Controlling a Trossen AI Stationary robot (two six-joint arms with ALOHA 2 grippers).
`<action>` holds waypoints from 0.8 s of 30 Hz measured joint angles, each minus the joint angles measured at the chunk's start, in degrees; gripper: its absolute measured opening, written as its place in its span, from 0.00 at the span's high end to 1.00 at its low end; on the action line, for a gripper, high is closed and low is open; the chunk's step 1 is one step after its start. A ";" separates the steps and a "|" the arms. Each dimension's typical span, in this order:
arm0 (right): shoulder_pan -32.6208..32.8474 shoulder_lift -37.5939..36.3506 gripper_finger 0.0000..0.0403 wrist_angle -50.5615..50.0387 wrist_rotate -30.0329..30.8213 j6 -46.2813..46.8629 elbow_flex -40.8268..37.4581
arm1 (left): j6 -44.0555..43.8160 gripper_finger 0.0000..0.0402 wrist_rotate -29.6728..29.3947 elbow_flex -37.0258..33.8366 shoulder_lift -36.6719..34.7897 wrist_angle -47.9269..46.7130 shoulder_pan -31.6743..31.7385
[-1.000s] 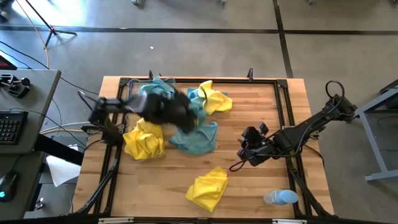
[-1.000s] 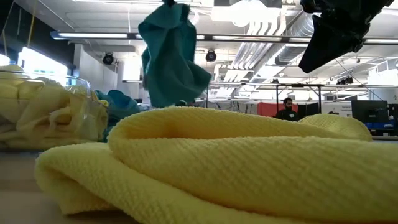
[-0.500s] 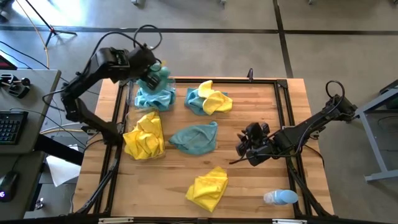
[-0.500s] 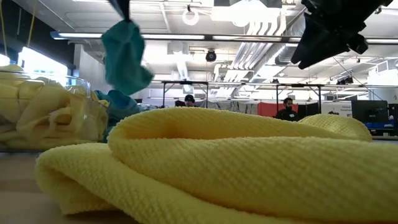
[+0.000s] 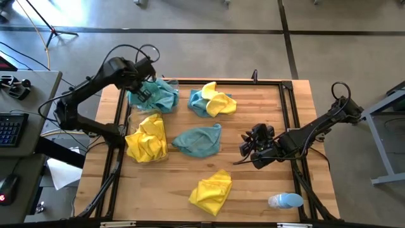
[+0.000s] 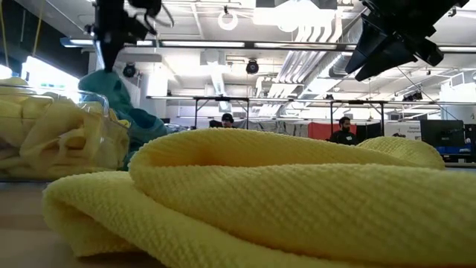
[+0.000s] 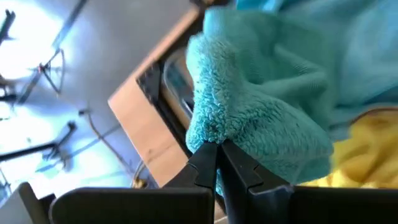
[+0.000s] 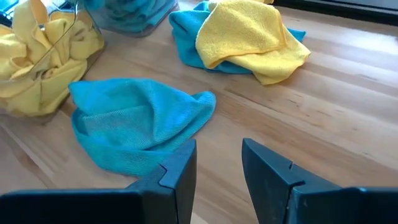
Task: Sort microfiber towel by color & place in baskets
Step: Put the blue microfiber cloth into the top transparent bin
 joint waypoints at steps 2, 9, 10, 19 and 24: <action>0.00 0.00 0.69 0.01 0.00 1.33 0.00 | 0.49 1.00 0.89 -4.11 -0.01 2.75 1.04; 0.00 0.00 0.69 0.83 -0.04 3.01 0.00 | 6.14 1.00 2.99 -15.27 0.06 18.09 3.03; 0.00 0.00 0.69 1.15 -0.04 2.99 0.00 | 7.96 1.00 2.98 -16.40 0.06 19.12 3.25; -0.03 0.00 0.69 3.01 0.22 2.88 0.00 | 23.83 1.00 6.79 -24.56 0.03 22.74 6.31; -0.41 0.00 0.69 4.72 1.25 2.86 0.00 | 27.33 1.00 6.47 -28.08 0.03 24.99 9.01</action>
